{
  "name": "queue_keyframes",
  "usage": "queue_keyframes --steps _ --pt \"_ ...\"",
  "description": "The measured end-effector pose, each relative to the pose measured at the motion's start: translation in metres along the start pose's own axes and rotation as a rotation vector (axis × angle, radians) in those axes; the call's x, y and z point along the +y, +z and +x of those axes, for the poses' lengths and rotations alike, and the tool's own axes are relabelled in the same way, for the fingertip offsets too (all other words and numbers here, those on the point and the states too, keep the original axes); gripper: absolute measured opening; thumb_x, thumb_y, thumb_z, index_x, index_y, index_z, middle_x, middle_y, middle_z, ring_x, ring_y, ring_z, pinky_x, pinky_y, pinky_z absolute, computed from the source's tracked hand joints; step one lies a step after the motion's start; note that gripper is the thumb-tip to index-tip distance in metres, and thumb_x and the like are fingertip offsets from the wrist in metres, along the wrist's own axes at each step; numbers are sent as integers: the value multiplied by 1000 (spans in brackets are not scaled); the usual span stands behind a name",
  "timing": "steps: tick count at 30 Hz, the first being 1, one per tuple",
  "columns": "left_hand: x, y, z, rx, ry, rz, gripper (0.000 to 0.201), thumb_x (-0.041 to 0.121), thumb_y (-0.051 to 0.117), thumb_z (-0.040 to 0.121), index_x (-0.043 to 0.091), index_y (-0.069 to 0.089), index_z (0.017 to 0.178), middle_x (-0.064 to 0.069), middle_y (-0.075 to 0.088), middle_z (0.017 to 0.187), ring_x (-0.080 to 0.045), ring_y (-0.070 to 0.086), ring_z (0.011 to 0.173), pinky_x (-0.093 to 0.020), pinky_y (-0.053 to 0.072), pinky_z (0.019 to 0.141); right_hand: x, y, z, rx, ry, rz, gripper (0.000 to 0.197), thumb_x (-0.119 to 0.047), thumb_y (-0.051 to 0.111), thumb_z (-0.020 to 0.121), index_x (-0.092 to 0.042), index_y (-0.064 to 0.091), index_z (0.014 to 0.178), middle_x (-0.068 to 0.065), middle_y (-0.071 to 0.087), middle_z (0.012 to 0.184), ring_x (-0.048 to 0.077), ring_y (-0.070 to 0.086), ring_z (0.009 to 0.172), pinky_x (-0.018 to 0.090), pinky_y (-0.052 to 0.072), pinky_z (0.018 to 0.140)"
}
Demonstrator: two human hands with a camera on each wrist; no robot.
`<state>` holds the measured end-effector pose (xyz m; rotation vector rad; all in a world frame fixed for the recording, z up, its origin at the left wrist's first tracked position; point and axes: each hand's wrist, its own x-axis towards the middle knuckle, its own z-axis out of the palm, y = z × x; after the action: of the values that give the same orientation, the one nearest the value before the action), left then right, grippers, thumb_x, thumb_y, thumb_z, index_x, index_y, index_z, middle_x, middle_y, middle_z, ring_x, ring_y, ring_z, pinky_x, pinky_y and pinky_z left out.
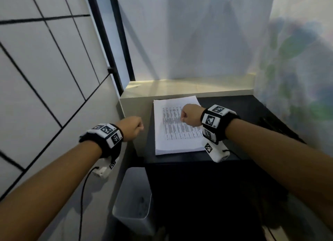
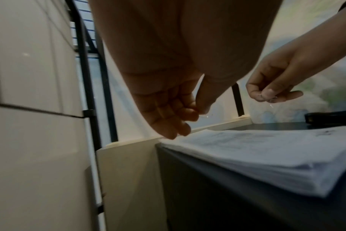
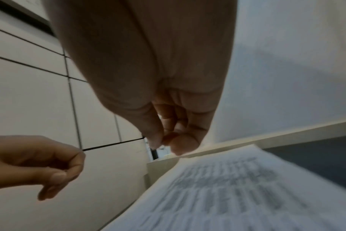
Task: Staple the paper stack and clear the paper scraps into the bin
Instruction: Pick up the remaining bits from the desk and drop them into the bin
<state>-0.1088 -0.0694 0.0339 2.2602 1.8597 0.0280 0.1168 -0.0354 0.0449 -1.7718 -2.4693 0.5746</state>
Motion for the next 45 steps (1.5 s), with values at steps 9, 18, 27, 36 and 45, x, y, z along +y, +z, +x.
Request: queue_keyframes --steps 9,18,27,36,45 --pt "-84 57 -58 -101 -219 -25 34 16 40 98 -8 58 114 -25 60 123 -35 56 114 -36 43 95 -112 83 1 -137 -165 56 28 -14 50 95 1 68 110 18 67 118 32 62 110 35 48 92" --pt "-109 98 -57 -178 -264 -44 31 8 43 95 -9 59 114 -25 60 123 -37 57 114 -39 43 96 -161 180 5 -358 -167 -67 30 -2 45 93 -2 52 64 19 55 81 29 53 80 33 41 73" --pt "-122 129 -20 -166 -227 -112 30 4 43 94 -8 55 118 -24 57 127 -35 55 118 -37 43 97 -149 281 41 -553 53 -26 22 -9 36 101 -1 56 103 10 34 70 25 44 81 28 35 89" --pt "-146 167 22 -139 -198 -165 27 5 45 92 -7 58 113 -23 60 122 -35 57 112 -36 45 92 -118 356 74 -520 186 123 45 -14 44 97 -24 22 59 -2 23 63 7 29 57 23 23 77" --pt "-144 217 17 -320 -249 -137 34 10 39 97 -5 52 125 -22 54 132 -34 53 121 -36 42 99 -106 370 69 -445 223 162 22 -8 40 97 -7 61 92 16 59 114 29 54 121 33 43 90"
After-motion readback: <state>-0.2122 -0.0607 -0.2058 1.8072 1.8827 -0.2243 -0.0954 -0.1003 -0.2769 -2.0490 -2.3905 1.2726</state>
